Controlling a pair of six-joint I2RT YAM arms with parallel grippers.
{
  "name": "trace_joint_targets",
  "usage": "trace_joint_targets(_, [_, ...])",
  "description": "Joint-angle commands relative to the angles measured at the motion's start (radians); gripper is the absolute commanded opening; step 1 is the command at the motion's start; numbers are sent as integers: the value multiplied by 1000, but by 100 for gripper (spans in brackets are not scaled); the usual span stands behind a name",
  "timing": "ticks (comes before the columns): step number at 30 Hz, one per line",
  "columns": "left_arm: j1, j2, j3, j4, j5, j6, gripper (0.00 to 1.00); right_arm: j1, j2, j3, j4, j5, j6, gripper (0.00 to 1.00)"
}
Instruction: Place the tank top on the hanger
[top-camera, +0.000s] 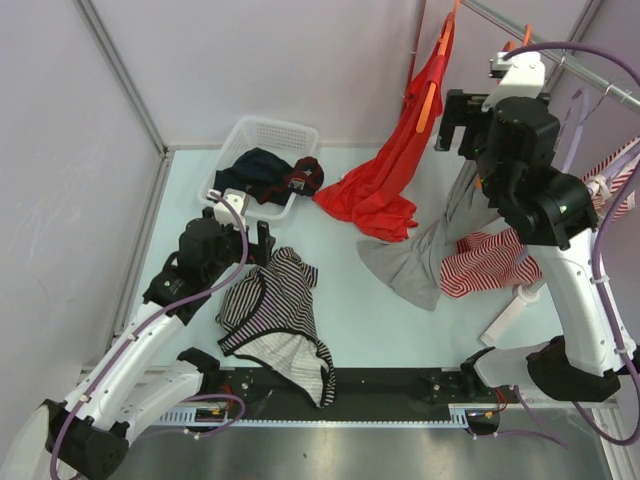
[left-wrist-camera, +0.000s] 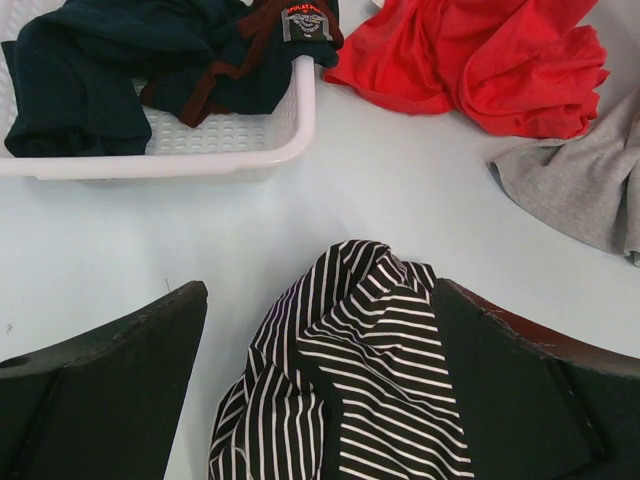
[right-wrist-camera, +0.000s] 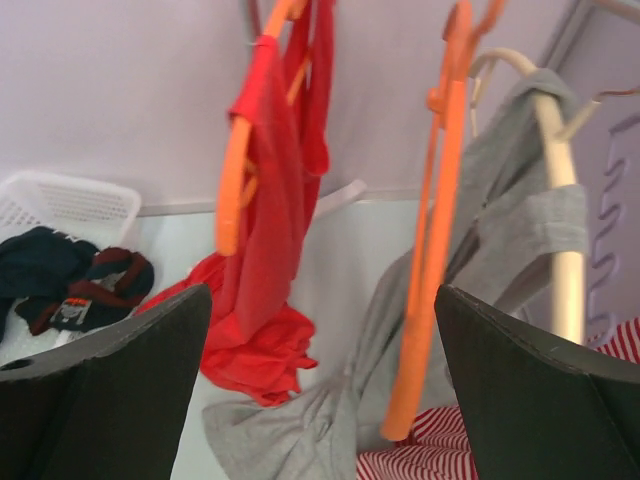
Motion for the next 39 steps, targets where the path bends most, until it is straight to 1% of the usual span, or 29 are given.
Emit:
trace_joint_targets(1, [4,13,13,21,32,-2,99,-136,-13,19,-58,-146,19,100])
trace_joint_targets(4, [4,18,13,18,35,-3,100,-212,-15,-10,-56,-201,28,99])
trace_joint_targets(6, [4,15,13,18,34,-3,99,-229,-18,-25,-44,-224,33,100])
trace_joint_targets(11, [4,19,12,18,32,-3,99,-262,-13,-73,-24,-212,28,100])
trace_joint_targets(15, [4,32,13,15,25,-6,99,-293,-7,-103,13,-243,28,100])
trace_joint_targets(16, [4,33,15,14,22,-8,99,-299,-2,-108,14,-247,29,99])
trace_joint_targets(18, [4,35,15,14,19,-8,99,-316,2,-117,27,-258,31,95])
trace_joint_targets(19, [4,32,15,14,19,-8,100,-318,7,-119,30,-263,31,91])
trace_joint_targets(20, [4,33,15,15,19,-8,99,-321,10,-117,28,-264,31,83])
trace_joint_targets(22, [4,32,13,14,6,-8,99,-322,11,-116,34,-266,25,74])
trace_joint_targets(25, [4,32,13,14,-3,-8,99,-322,8,-110,37,-258,20,57])
trace_joint_targets(26, [4,33,13,14,-3,-8,100,-322,4,-107,37,-255,20,44])
trace_joint_targets(28, [4,32,13,14,-3,-10,99,-322,-1,-100,40,-240,19,34])
trace_joint_targets(29, [4,32,13,14,-3,-8,99,-322,-4,-96,39,-233,17,26])
trace_joint_targets(32, [4,27,13,15,-4,-8,100,-322,1,-77,39,-206,13,12])
trace_joint_targets(39, [4,21,12,14,-7,-5,99,-322,22,-25,60,-178,-1,8])
